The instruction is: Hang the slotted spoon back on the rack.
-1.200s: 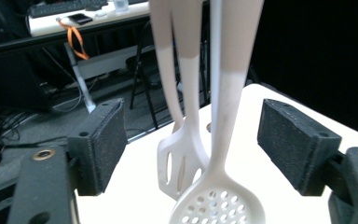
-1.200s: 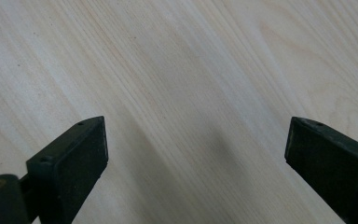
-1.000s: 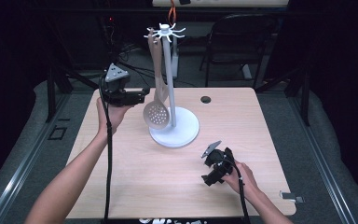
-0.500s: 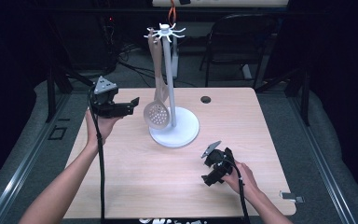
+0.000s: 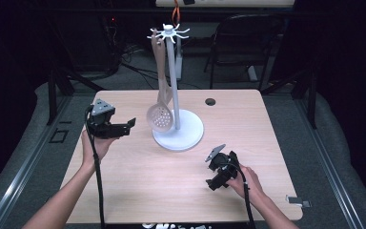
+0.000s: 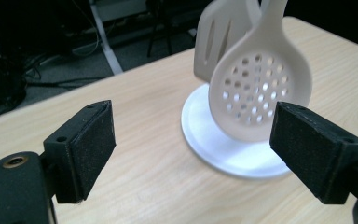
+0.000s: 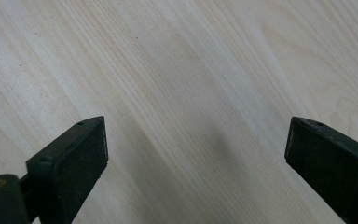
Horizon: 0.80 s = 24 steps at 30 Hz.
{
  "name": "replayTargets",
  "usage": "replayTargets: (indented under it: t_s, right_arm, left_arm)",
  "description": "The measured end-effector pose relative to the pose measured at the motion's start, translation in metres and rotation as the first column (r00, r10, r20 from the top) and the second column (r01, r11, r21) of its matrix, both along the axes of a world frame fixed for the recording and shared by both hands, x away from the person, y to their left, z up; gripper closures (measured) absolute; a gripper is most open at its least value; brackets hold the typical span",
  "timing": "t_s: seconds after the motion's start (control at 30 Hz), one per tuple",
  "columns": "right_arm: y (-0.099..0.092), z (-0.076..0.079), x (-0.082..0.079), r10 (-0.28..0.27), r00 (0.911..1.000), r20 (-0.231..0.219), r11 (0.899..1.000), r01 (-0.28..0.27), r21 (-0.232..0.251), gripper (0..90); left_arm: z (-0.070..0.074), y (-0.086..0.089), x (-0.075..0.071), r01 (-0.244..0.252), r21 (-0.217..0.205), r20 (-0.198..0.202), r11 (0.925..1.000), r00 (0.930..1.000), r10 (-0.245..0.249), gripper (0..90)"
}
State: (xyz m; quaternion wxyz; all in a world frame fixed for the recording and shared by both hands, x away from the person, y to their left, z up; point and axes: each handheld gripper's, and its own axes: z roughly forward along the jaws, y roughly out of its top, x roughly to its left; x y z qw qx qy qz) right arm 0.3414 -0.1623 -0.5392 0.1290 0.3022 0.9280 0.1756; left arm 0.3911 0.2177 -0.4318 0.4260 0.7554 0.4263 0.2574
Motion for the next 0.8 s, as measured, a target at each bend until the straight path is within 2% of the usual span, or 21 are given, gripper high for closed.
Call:
replayTargets:
  t_s: [0.1,0.27,0.53,0.8]
  right_arm:
    - [0.0,0.001,0.0,0.001,1.0,0.002,1.0,-0.001,-0.013,5.4]
    - [0.001,0.0,0.0,0.001,1.0,0.0,1.0,-0.001,-0.001,5.4]
    - [0.001,0.001,0.0,0.006,1.0,0.002,1.0,-0.006,-0.018,5.4]
    - [0.002,0.0,0.0,0.007,1.0,0.0,1.0,-0.007,-0.02,5.4]
  left_arm:
    - [-0.009,0.003,-0.003,-0.003,0.002,-0.021,1.0,0.9998,0.003,13.8]
    - [-0.023,0.007,-0.008,-0.005,0.008,-0.058,1.0,0.9983,0.005,13.8]
    - [-0.044,0.01,-0.013,-0.007,0.011,-0.114,0.9999,0.9934,0.009,13.7]
    - [-0.058,0.013,-0.016,-0.013,0.02,-0.145,0.9997,0.9893,0.016,13.6]
